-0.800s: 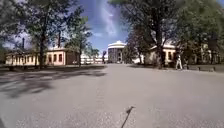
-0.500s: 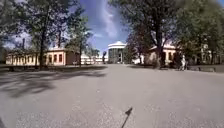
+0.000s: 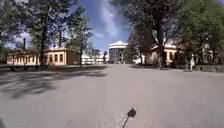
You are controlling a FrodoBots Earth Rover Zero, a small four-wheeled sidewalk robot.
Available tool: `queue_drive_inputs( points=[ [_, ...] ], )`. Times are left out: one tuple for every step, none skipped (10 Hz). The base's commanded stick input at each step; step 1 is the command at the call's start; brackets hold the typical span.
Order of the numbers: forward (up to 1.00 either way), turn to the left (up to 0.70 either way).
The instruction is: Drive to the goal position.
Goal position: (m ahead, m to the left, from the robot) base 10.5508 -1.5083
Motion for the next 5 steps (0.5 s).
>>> queue_drive_inputs(
  points=[
    [0.7,0.06],
    [0.7,0.06],
    [0.7,0.06],
    [0.7,0.06],
    [0.7,0.06]
  ],
)
